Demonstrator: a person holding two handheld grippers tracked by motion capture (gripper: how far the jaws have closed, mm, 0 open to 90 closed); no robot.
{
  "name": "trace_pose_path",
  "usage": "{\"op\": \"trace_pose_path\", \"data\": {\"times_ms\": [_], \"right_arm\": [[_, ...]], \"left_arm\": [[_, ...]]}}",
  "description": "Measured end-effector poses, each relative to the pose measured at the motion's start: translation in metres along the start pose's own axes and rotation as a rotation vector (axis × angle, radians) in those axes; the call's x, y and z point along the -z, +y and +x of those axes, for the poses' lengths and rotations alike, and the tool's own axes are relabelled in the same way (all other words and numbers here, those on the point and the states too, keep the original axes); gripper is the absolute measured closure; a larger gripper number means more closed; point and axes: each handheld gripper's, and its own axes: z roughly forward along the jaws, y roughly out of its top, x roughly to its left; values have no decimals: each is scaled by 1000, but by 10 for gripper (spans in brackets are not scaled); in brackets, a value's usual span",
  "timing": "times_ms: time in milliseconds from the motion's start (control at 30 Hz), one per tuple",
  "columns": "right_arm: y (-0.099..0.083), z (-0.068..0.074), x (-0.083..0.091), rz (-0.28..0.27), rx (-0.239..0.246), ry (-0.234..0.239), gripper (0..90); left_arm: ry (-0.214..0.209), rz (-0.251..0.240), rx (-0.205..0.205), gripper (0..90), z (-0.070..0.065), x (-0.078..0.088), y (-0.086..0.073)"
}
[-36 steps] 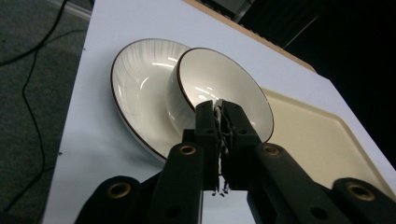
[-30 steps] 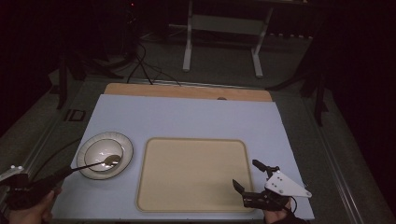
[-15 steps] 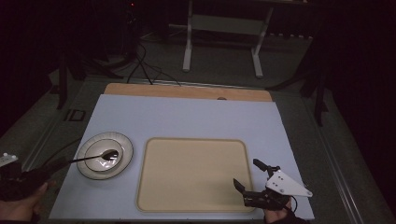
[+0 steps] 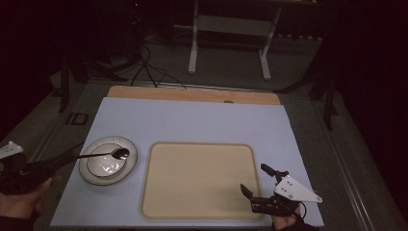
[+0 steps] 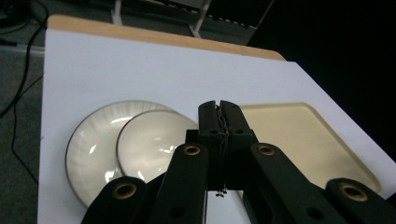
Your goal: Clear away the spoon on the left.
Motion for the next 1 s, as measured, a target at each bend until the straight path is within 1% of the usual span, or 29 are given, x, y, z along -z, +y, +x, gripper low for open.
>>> {"op": "trace_pose_path", "data": {"times_ms": [100, 167, 200, 233, 300, 333, 367, 400, 433, 467, 500, 567, 633, 667, 700, 733, 833, 867, 900, 933, 1000], "right_arm": [[0, 0, 0, 2, -1, 0, 104], [0, 0, -1, 3, 1, 0, 104], [0, 0, -1, 3, 1, 0, 104], [0, 0, -1, 3, 1, 1, 104], [0, 0, -1, 3, 1, 1, 104], [0, 0, -1, 3, 1, 1, 104], [0, 0, -1, 3, 1, 1, 104], [0, 0, 0, 2, -2, 3, 104], [0, 0, 0, 1, -3, 3, 104], [0, 0, 0, 0, -2, 3, 104], [0, 0, 0, 0, -2, 3, 104], [0, 0, 0, 0, -2, 4, 104], [0, 0, 0, 2, 0, 5, 104], [0, 0, 0, 0, 1, 5, 104], [0, 0, 0, 0, 1, 6, 104], [0, 0, 0, 0, 1, 6, 104], [0, 1, 0, 2, 0, 6, 104], [0, 1, 0, 1, 1, 8, 104], [0, 1, 0, 1, 1, 8, 104], [0, 1, 0, 1, 2, 9, 104], [0, 1, 0, 2, 2, 10, 104]], "left_arm": [[-15, 5, -31, 897, -7, -3, 10], [-24, 17, -56, 897, -12, -5, 17], [-24, 17, -56, 897, -12, -5, 17], [-36, 19, -64, 897, -14, -7, 20], [-44, 31, -94, 897, -20, -12, 27], [-55, 36, -98, 897, -22, -13, 29], [-55, 36, -98, 897, -22, -13, 29], [-72, 57, -126, 897, -27, -20, 35], [-81, 63, -134, 897, -29, -21, 36], [-99, 74, -151, 897, -33, -26, 40], [-99, 74, -151, 897, -33, -26, 40], [-125, 81, -165, 897, -37, -31, 42], [-154, 86, -190, 896, -42, -36, 45], [-173, 101, -207, 897, -46, -40, 46], [-173, 101, -207, 897, -46, -40, 46], [-178, 104, -217, 897, -47, -42, 47], [-199, 131, -242, 897, -54, -50, 50], [-212, 149, -262, 897, -58, -54, 52], [-212, 149, -262, 896, -58, -54, 52], [-219, 159, -275, 897, -61, -56, 53], [-230, 172, -286, 897, -64, -60, 54]]}}
